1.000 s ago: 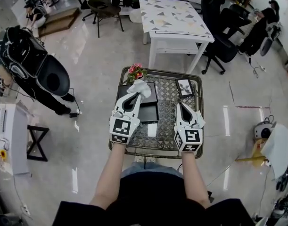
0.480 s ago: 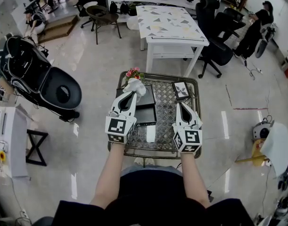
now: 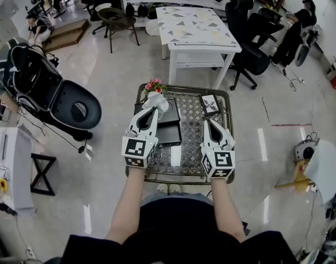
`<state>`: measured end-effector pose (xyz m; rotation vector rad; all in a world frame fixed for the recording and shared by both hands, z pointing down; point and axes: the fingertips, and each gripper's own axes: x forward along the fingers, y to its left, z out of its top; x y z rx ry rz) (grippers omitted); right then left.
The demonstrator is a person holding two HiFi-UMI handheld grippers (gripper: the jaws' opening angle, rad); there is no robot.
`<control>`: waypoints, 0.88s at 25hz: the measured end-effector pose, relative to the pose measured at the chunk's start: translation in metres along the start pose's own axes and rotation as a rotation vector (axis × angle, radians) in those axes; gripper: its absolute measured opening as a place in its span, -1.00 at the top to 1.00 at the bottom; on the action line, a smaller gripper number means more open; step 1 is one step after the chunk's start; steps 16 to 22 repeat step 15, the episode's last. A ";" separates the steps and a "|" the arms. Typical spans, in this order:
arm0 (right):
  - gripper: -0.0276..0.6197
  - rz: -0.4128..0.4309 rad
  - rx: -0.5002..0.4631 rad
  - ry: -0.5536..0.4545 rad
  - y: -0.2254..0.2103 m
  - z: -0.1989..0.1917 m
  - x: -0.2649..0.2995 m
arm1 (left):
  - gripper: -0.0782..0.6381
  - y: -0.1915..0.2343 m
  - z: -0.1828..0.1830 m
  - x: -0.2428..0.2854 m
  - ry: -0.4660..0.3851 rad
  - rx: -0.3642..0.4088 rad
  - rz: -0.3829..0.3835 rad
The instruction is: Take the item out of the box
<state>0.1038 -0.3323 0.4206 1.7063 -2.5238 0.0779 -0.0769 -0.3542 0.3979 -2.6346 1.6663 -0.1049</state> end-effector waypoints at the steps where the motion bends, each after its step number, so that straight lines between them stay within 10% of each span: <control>1: 0.91 0.000 0.001 0.001 0.000 -0.001 0.000 | 0.73 0.000 -0.001 -0.001 0.000 -0.001 0.000; 22: 0.91 -0.002 0.012 0.005 -0.006 -0.002 0.002 | 0.73 -0.003 -0.005 0.003 0.018 -0.004 0.000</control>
